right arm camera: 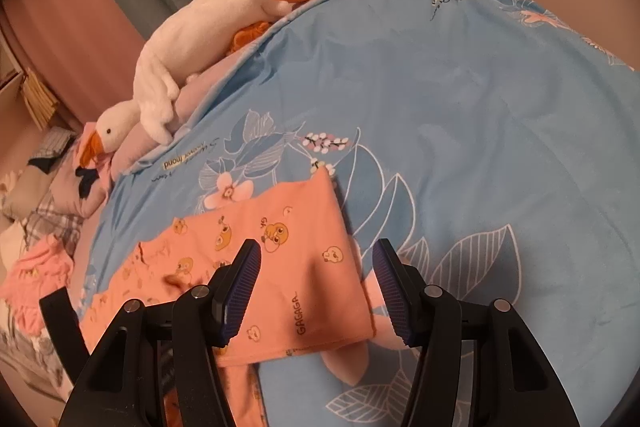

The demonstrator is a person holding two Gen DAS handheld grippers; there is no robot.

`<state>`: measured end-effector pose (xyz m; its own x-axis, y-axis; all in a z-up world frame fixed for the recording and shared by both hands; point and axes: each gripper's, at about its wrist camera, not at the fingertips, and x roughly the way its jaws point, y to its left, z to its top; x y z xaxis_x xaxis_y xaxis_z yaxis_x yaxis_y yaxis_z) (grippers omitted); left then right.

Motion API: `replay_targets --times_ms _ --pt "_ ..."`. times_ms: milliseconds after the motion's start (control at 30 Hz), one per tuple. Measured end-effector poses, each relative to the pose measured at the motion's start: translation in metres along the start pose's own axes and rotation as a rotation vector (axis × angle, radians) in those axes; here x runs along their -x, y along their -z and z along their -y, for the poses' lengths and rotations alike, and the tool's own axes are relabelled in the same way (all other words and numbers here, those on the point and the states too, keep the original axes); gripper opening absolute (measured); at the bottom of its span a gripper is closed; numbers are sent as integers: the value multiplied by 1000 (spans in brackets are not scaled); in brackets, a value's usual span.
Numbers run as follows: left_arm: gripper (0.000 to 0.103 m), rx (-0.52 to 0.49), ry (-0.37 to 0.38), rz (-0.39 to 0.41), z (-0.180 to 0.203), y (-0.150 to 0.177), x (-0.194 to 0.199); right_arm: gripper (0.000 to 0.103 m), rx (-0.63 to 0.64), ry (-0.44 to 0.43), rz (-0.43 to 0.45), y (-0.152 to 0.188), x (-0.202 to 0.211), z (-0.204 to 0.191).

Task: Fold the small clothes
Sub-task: 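Grasp the other sleeve cuff of the romper with the left gripper, then lift the held sleeve and fold it across the romper body with the left gripper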

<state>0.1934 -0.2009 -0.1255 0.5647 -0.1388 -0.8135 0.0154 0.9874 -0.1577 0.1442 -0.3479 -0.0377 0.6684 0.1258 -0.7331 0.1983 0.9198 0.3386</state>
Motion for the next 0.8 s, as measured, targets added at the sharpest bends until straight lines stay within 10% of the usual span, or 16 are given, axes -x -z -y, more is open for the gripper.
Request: replay_targets --times_ms 400,800 --pt "5 139 146 138 -26 -26 54 58 -2 -17 -13 -1 -2 0" --pt "5 226 118 292 -65 -46 107 58 8 -53 -43 2 -8 -5"
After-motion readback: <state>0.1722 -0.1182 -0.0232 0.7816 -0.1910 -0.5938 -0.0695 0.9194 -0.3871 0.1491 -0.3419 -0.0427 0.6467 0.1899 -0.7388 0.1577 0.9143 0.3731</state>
